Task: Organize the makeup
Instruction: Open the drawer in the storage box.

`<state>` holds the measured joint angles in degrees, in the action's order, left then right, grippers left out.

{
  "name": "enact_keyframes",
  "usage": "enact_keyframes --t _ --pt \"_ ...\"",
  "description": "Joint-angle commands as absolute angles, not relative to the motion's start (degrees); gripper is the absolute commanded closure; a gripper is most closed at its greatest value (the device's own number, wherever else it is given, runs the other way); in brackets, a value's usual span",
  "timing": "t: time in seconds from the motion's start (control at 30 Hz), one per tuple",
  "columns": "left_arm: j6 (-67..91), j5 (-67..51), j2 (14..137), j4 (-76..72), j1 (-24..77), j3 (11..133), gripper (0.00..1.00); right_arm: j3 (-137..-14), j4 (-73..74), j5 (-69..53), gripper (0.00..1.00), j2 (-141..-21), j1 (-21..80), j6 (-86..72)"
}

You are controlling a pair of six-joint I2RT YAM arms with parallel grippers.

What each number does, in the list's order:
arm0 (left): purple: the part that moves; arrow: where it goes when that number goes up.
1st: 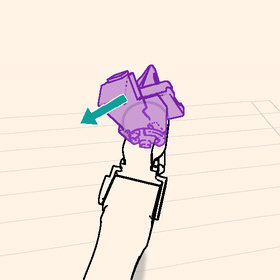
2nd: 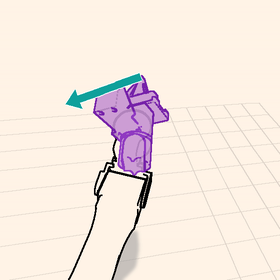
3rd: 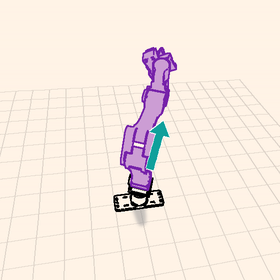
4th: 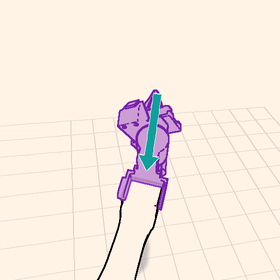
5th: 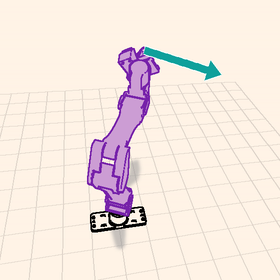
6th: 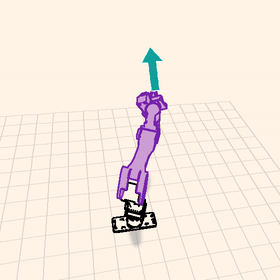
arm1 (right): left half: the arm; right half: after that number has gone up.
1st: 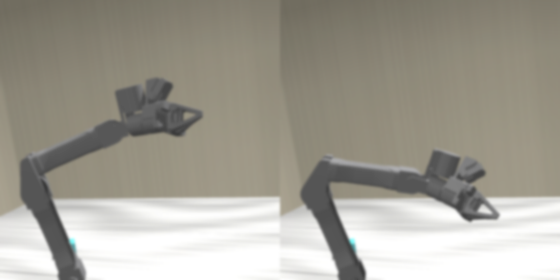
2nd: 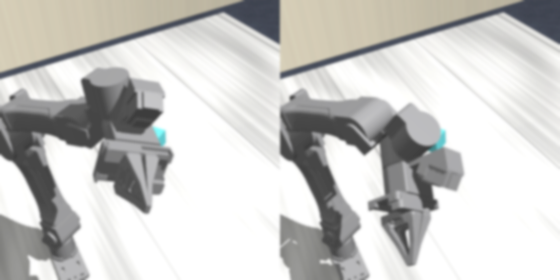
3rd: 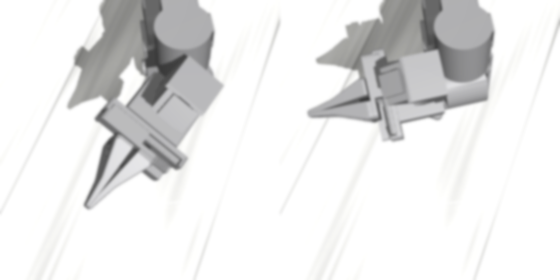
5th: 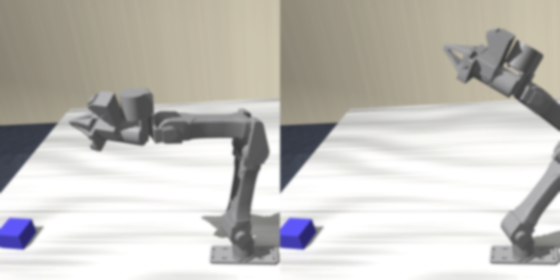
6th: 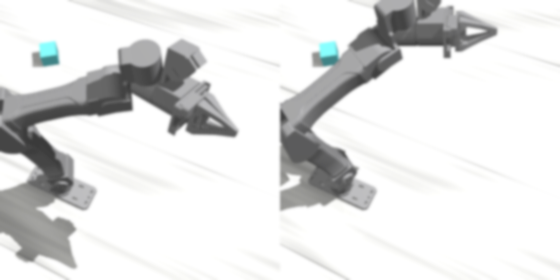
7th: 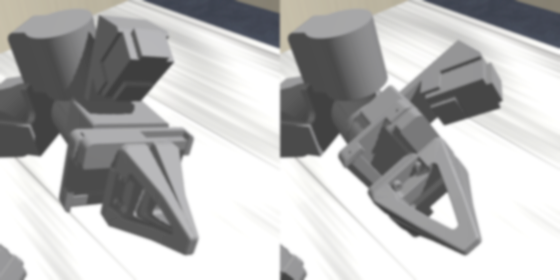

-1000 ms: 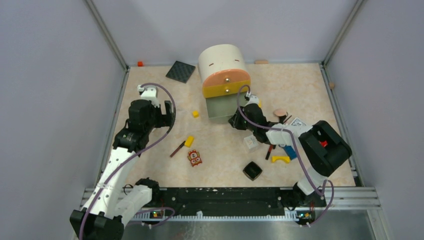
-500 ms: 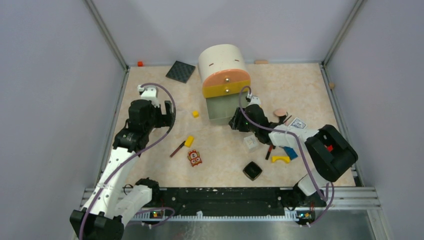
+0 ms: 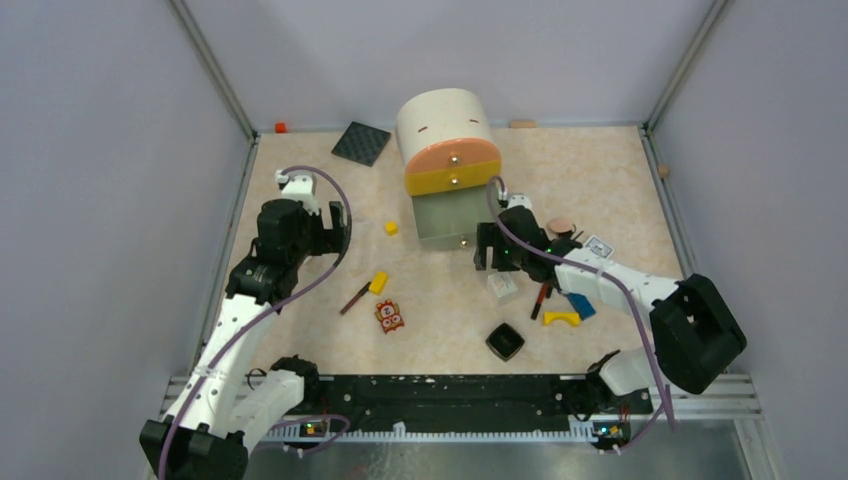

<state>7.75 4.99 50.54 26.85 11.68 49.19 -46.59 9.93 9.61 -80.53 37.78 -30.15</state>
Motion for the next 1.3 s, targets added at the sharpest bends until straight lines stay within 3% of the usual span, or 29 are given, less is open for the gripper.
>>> enact_keyframes --t 0.0,0.3,0.57,1.27 --pt "7.6 4.9 50.3 24.3 11.7 49.2 0.01 -49.0 22.7 11.7 0.19 -77.3 38.5 -25.8" --pt "7.5 4.8 50.5 24.4 11.7 49.1 0.01 -48.3 23.0 5.8 0.24 -76.3 38.6 -24.3" --pt "7.6 4.6 50.4 24.4 11.7 49.2 0.01 -47.9 24.1 5.4 0.33 -78.0 38.5 -24.6" --pt "7.6 4.5 50.5 24.4 11.7 49.2 0.01 -47.1 24.5 4.7 0.45 -79.2 39.2 -24.4"
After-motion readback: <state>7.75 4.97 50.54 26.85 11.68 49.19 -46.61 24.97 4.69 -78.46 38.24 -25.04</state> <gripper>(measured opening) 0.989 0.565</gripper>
